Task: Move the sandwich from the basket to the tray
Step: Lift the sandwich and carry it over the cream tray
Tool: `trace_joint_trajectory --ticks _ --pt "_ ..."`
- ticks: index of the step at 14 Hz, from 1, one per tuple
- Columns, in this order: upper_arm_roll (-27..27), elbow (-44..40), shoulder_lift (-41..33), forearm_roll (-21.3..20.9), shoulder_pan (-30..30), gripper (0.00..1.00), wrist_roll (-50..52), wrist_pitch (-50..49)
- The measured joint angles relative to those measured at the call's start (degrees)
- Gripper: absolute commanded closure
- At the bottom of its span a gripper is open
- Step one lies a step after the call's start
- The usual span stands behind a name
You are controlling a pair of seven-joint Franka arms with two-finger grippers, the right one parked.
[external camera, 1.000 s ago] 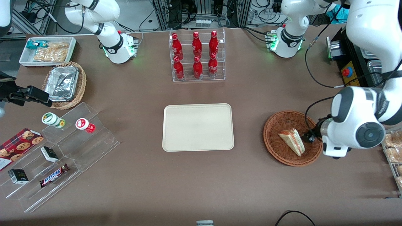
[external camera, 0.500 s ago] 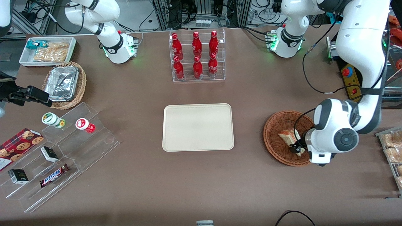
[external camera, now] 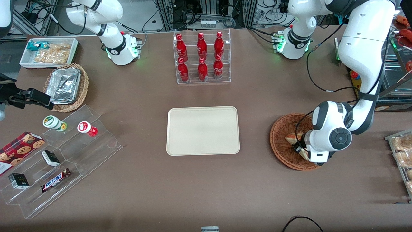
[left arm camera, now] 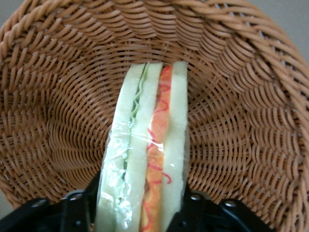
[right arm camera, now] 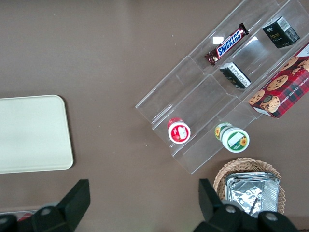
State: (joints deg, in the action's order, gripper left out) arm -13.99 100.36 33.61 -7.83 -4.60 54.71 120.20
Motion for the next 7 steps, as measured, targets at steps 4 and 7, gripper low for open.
trace_joint_trajectory --ticks 4,7 --pt "-0.44 -3.18 -2.01 -0.01 0.22 0.85 0.11 -6.05" --pt "-1.32 -10.52 -5.42 0.05 4.95 0.84 0.17 -19.07"
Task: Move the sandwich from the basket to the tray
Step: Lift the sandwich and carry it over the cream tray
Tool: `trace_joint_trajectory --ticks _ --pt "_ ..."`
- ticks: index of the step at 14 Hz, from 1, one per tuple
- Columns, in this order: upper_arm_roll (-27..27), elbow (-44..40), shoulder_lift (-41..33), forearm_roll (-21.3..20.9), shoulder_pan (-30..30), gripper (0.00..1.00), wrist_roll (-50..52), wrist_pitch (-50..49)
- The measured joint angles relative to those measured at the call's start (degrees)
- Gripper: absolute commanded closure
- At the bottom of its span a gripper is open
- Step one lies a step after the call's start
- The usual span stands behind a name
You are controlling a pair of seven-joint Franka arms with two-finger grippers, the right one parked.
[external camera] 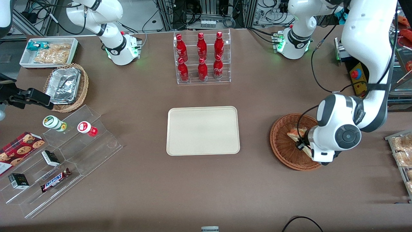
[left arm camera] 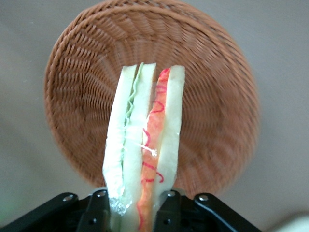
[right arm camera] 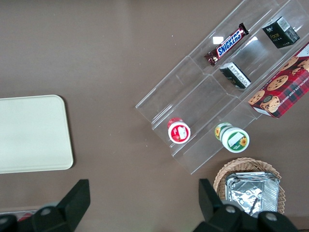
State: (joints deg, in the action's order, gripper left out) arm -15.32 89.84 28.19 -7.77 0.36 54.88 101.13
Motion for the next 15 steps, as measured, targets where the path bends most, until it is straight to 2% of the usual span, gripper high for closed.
trace_joint_trajectory --ticks 2,4,8,11,15 --pt "-0.27 -3.35 -1.47 0.06 6.55 0.84 1.22 -5.0" --pt "-0.47 -3.82 -1.4 0.08 13.94 0.84 3.0 -5.23" --pt "-0.38 -4.8 3.33 0.03 26.19 0.84 4.08 2.16" --pt "-0.31 -9.08 9.33 0.02 30.51 0.84 1.09 6.1" --pt "-0.53 -17.49 17.71 0.03 33.13 0.83 -6.38 9.2"
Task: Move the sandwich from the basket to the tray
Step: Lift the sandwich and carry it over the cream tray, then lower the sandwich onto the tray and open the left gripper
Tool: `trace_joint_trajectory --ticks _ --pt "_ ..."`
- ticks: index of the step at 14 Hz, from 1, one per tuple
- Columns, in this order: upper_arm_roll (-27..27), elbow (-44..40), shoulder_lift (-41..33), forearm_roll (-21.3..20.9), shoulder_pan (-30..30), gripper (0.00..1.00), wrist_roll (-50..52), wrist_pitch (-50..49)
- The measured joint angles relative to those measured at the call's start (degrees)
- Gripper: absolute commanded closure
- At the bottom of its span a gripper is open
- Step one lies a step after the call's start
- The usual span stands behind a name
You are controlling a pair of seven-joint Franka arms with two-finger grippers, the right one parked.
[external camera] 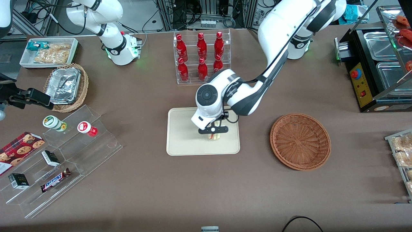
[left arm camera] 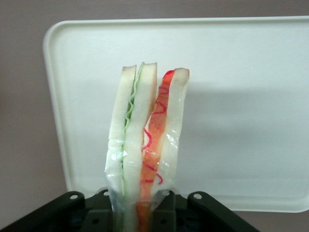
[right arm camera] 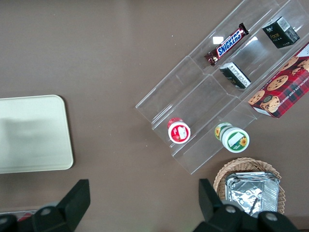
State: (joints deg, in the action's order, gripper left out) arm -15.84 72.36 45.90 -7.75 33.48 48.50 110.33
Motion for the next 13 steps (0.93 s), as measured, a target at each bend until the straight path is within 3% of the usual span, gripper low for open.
trace_joint_trajectory --ticks 7,8,9,10,13 --pt "-0.99 -7.67 10.07 0.0 0.8 0.81 2.02 2.25" --pt "-1.05 -7.8 10.45 0.0 0.85 0.68 2.67 2.26" --pt "-1.13 -8.01 10.61 0.0 0.96 0.26 2.95 2.25" --pt "-1.17 -8.11 10.61 0.0 1.06 0.0 3.07 2.23" --pt "-1.23 -8.79 10.5 0.0 1.19 0.0 3.29 1.94"
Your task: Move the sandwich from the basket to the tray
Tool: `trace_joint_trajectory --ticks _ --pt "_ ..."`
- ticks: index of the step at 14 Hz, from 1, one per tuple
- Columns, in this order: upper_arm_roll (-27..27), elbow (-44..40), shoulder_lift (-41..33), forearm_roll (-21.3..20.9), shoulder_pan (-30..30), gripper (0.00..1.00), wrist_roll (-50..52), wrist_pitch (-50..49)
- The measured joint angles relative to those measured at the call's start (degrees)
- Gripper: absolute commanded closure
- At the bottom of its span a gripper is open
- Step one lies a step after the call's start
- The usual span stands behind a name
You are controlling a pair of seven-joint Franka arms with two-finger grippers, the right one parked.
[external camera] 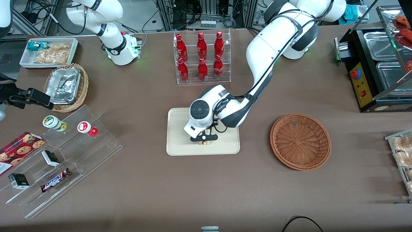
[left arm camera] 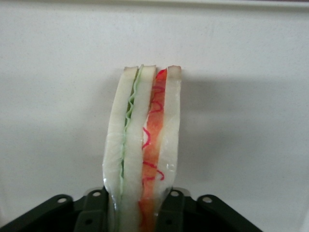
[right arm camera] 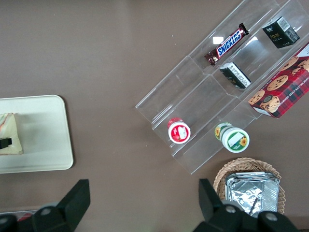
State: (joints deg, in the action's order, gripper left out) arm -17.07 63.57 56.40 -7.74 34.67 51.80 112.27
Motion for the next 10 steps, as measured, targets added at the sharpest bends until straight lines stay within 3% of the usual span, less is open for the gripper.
trace_joint_trajectory --ticks 4,6,10 --pt "0.49 -2.48 -4.11 -0.18 -0.6 0.0 0.06 -9.55" --pt "1.06 -2.17 -8.89 -0.57 -3.76 0.0 -0.6 -16.85" --pt "1.19 10.87 -22.4 -0.73 -15.72 0.0 -13.4 -20.4"
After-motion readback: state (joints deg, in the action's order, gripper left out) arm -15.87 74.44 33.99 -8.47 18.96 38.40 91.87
